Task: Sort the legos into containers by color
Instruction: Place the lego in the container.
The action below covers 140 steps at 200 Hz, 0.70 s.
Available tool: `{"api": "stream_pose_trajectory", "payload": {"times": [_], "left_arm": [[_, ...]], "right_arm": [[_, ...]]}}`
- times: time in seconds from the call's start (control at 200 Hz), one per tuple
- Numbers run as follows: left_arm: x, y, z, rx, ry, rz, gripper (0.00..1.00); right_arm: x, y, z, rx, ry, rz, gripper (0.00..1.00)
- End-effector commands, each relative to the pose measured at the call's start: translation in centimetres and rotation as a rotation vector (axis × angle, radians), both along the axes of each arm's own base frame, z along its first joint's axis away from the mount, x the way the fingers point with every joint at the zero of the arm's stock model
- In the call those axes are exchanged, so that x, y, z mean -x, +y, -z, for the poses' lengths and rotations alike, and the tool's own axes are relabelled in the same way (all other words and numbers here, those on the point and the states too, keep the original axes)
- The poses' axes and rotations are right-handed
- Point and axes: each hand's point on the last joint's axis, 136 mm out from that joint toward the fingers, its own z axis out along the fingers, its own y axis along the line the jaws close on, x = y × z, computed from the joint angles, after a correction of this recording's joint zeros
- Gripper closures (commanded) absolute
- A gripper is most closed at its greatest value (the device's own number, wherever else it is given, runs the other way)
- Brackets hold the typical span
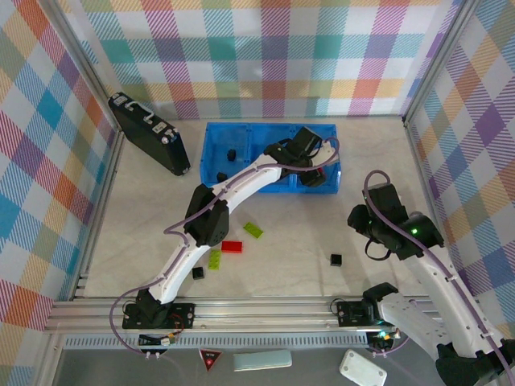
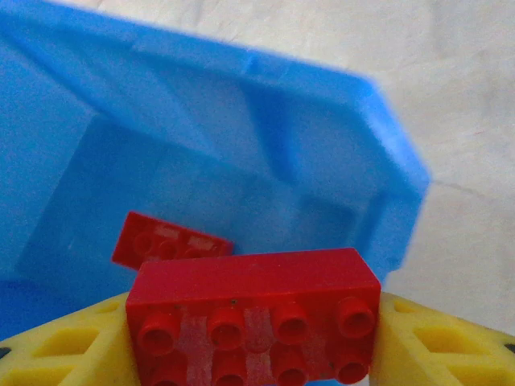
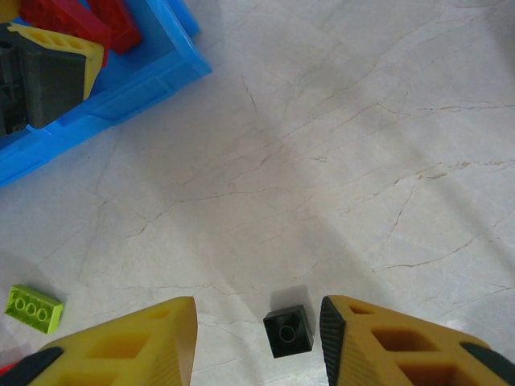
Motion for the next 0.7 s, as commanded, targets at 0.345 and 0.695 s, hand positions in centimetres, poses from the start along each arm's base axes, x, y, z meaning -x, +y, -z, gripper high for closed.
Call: {"api": "stream_pose_trajectory", "payload": {"times": [0.345, 0.695], "left_arm": [[-2.2, 3.0, 2.5, -0.284, -0.177, -0.017, 0.41], [-1.5, 2.2, 2.8, -0.302, -0.199, 0.006, 0.27]], "right_arm": [[-0.2, 0.1, 0.0, -0.014, 0.009, 0.013, 0.54], [-0.3, 0.2, -0.1, -0.015, 0.005, 0.013, 0.53]]}}
